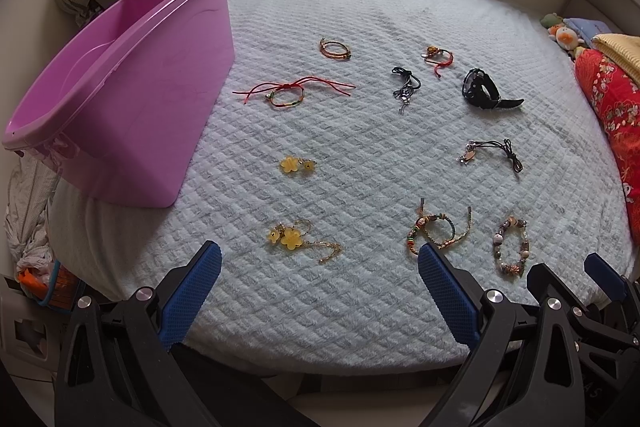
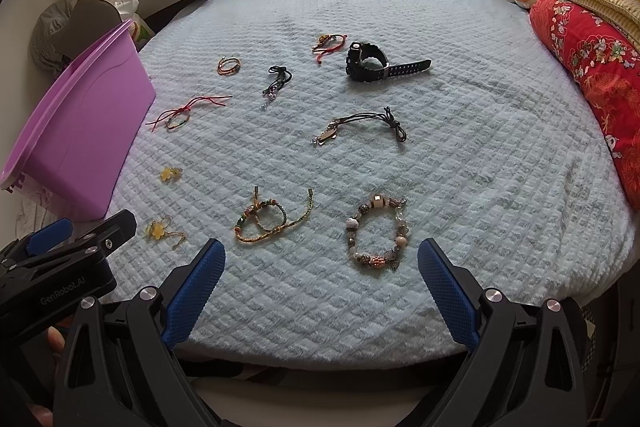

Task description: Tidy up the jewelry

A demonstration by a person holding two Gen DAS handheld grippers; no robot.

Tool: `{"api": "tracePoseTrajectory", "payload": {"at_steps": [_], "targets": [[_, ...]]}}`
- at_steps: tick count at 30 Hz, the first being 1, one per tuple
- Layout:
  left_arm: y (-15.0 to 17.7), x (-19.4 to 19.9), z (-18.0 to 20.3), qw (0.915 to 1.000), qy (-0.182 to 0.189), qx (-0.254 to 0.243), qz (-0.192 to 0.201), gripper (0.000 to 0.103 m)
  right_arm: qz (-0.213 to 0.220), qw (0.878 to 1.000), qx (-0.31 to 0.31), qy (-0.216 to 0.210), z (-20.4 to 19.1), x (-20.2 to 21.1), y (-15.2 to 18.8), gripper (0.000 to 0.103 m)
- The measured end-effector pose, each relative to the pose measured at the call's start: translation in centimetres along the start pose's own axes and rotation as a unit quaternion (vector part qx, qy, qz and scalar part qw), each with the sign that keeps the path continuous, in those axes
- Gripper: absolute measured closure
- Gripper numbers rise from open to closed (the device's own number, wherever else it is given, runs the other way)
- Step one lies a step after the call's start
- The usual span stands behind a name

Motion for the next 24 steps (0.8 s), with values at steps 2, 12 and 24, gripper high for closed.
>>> {"api": "tracePoseTrajectory", "payload": {"at_steps": [2,12,24], "targets": [[0.00,0.02,-0.01,1.0000,0.000,0.001,0.000,0.006,0.000,1.000,-0.001,0.000,0.09,0.01,-0.05,0.010],[0.15,-0.11,-0.05,1.0000,-0.001,0.000,-0.001,0.006,0.001,1.000,-0.003,-0.002,0.17,-0.12,0.16,0.010],[0.54,-0.10,0.20,1.0000,-0.002,-0.002,0.000,0.006,0.003,1.000,-0.009,-0.007,0.34,0.07,0.28,0.010]]}}
Point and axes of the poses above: each gripper's, at about its wrist camera, not at the fingertips, and x roughly against the way its jaws point, z to its right, y to its underside, the point moved 8 cm from there along -x, roughly the way its jaws point, and after that the axes turned 12 degrees about x, right-handed, at the moved point
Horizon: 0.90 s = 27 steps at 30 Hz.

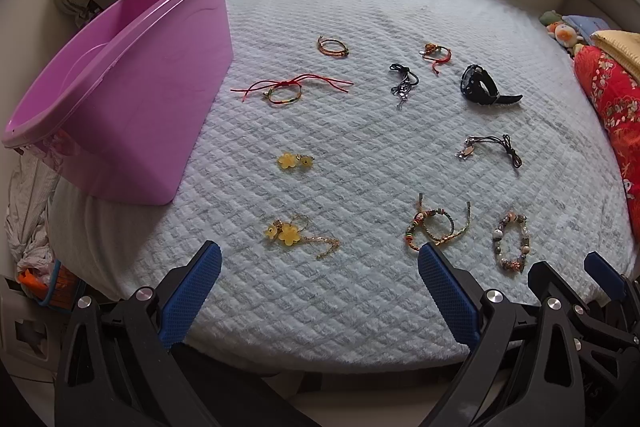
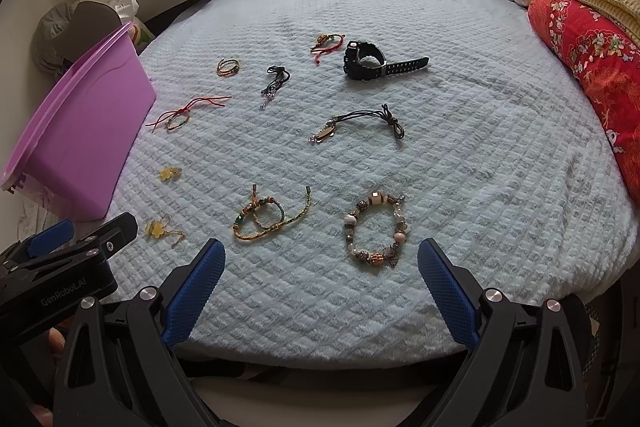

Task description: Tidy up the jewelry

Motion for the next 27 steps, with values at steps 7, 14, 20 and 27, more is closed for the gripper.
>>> {"api": "tracePoseTrajectory", "payload": {"at_steps": [7,14,20,27], "targets": [[0.2,-0.1,0.2,1.0000,0.000,0.000,-0.004,0.006,0.000,1.000,-0.005,-0.001,0.5,-0.1,0.2,0.010],[0.5,-0.9,-0.3,1.0000,-0.005,-0.004,-0.003,0.006,-0.005,1.000,-0.001,0.000,1.1,-0.8,0.9,0.010],[1.1,-2.7,-2.8,0.9997,-0.019,0.006,-0.016,0.006,-0.014,1.000,-0.004,-0.005,2.1,-2.0,2.1,0.010],[2.2,-4.8,-6.0,0.9987,-0.033,0.020,-0.034,0.006,-0.035,0.999,-0.019,-0.023,2.7,-3.8,3.5,0.010]]}}
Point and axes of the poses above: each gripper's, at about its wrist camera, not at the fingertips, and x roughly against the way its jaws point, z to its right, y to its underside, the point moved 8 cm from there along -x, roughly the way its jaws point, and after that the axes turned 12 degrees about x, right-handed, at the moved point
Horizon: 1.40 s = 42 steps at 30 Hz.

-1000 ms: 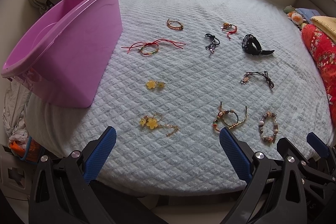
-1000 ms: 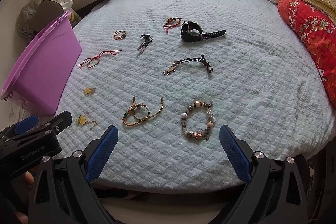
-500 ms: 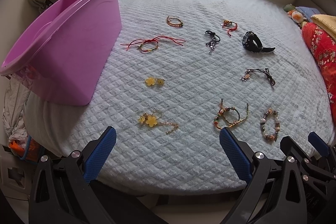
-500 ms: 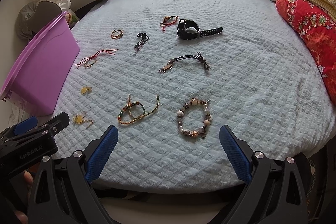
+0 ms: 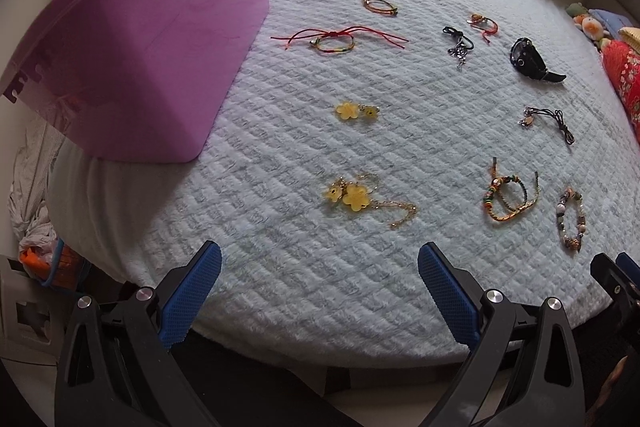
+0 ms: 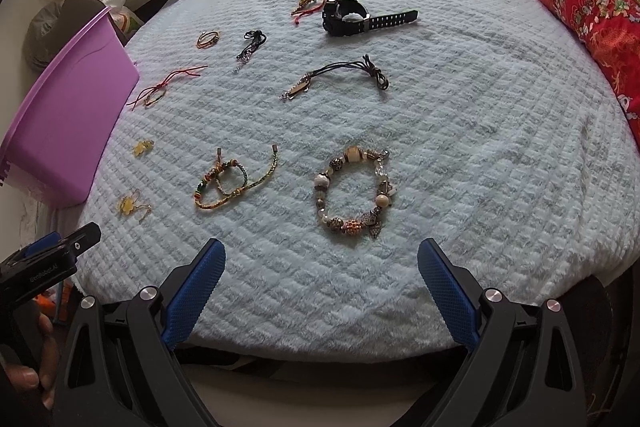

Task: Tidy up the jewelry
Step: 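Lower the right gripper onto the beaded bracelet and close on it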

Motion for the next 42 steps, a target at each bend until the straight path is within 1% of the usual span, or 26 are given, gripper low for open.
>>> {"api": "tracePoseTrajectory", "payload": {"at_steps": [4,12,15,19,27,31,36,40,42], "targets": [[0.5,-1.1,-0.3,0.9999,0.008,0.004,-0.005,0.006,-0.009,1.000,-0.003,0.002,0.6,-1.0,0.4,0.010],[0.7,-2.8,2.1,0.9996,0.025,-0.015,-0.005,0.006,-0.023,0.999,-0.022,0.015,2.5,-3.1,0.8,0.010],[0.4,-3.6,2.7,0.9995,0.025,-0.017,-0.006,0.006,-0.025,0.999,-0.023,0.025,3.2,-3.9,0.5,0.010],[0.2,-4.7,3.1,0.9994,0.026,-0.017,-0.012,0.006,-0.032,0.999,-0.023,0.027,3.6,-5.2,0.1,0.010],[-0.2,-6.8,3.8,0.9994,0.019,-0.023,-0.020,0.006,-0.043,0.998,0.004,0.049,3.8,-7.1,-0.5,0.010],[-0.4,-7.3,4.0,0.9994,0.017,-0.024,-0.016,0.005,-0.040,0.997,0.026,0.066,3.5,-7.5,-0.5,0.010],[-0.3,-7.7,4.0,0.9994,0.028,-0.019,-0.003,0.005,-0.035,0.995,0.043,0.079,3.5,-7.9,-0.7,0.008],[-0.4,-7.8,4.1,0.9994,0.029,-0.018,0.005,0.005,-0.020,0.994,0.062,0.083,3.3,-8.1,-1.1,0.008],[-0.4,-7.8,4.1,0.9994,0.026,-0.017,0.016,0.005,-0.011,0.994,0.063,0.083,3.3,-8.1,-1.2,0.008]]}}
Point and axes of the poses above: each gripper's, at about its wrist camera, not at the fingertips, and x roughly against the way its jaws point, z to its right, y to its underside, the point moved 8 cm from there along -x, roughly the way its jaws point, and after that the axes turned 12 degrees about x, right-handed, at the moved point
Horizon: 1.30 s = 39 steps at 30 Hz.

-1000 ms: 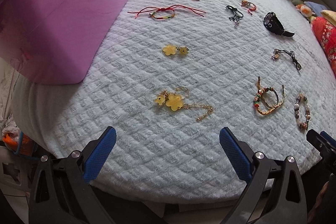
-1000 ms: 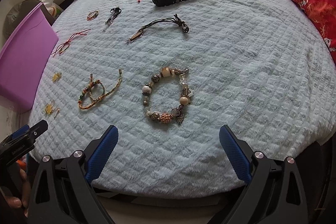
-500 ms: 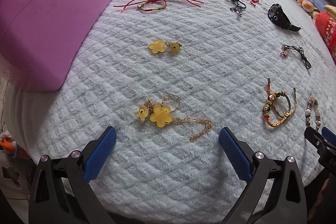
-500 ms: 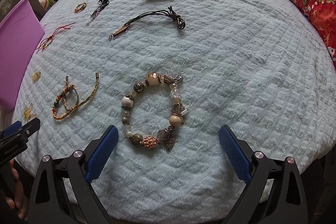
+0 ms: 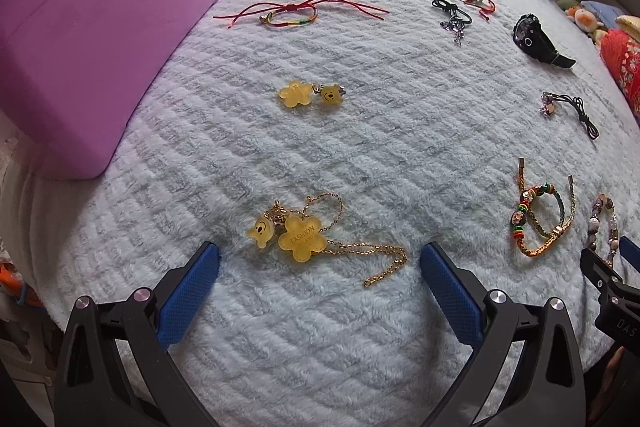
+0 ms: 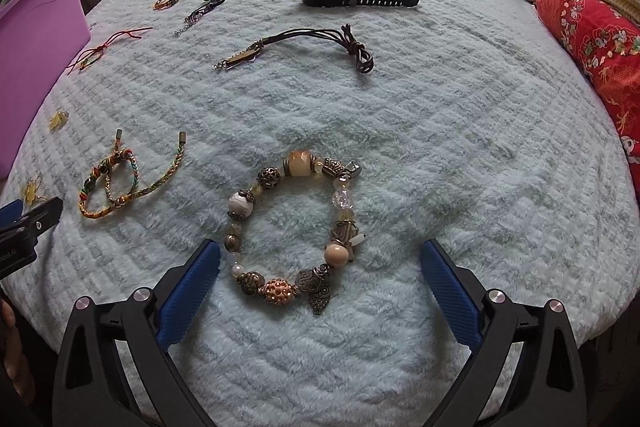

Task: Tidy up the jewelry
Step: 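Lower the right gripper onto the beaded bracelet and close on it, then lift the beaded bracelet with the right gripper and carry it over the pink tub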

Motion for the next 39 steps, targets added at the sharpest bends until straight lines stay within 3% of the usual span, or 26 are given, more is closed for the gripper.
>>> {"api": "tracePoseTrajectory", "payload": {"at_steps": [10,14,18,21,22,23,24,26,31,39], "targets": [[0.1,0.4,0.3,0.9999,-0.010,-0.003,0.007,0.009,0.010,1.000,0.005,0.005,-0.4,0.8,0.5,0.009],[0.2,1.1,1.4,0.9995,-0.004,-0.027,0.014,0.031,0.009,1.000,0.010,-0.001,-0.4,1.0,0.3,0.012],[0.5,1.5,2.7,0.9985,0.000,-0.053,0.017,0.052,0.010,1.000,0.023,-0.014,-1.1,1.4,0.0,0.027],[0.4,1.5,2.8,0.9986,0.003,-0.051,0.013,0.055,0.009,1.000,0.018,-0.022,-1.0,1.6,-0.2,0.039],[0.4,1.6,2.8,0.9987,0.006,-0.049,0.012,0.056,0.009,1.000,0.016,-0.020,-0.8,1.7,-0.2,0.046],[0.4,1.6,2.7,0.9988,0.010,-0.046,0.012,0.059,0.012,1.000,0.015,-0.022,-0.6,1.8,-0.3,0.060],[0.4,1.7,2.7,0.9989,0.015,-0.044,0.011,0.063,0.012,0.999,0.014,-0.026,-0.6,1.9,-0.4,0.064],[0.3,1.9,2.9,0.9987,0.020,-0.045,0.012,0.079,0.012,0.999,0.016,-0.033,-0.7,2.0,-0.6,0.086],[0.4,2.1,3.2,0.9983,0.031,-0.048,0.008,0.100,0.020,0.998,-0.013,-0.061,-0.1,2.4,-0.8,0.087],[-0.1,3.2,2.9,0.9976,0.063,-0.028,0.002,0.100,0.034,0.994,-0.045,-0.097,0.5,4.1,-1.1,0.093]]}}
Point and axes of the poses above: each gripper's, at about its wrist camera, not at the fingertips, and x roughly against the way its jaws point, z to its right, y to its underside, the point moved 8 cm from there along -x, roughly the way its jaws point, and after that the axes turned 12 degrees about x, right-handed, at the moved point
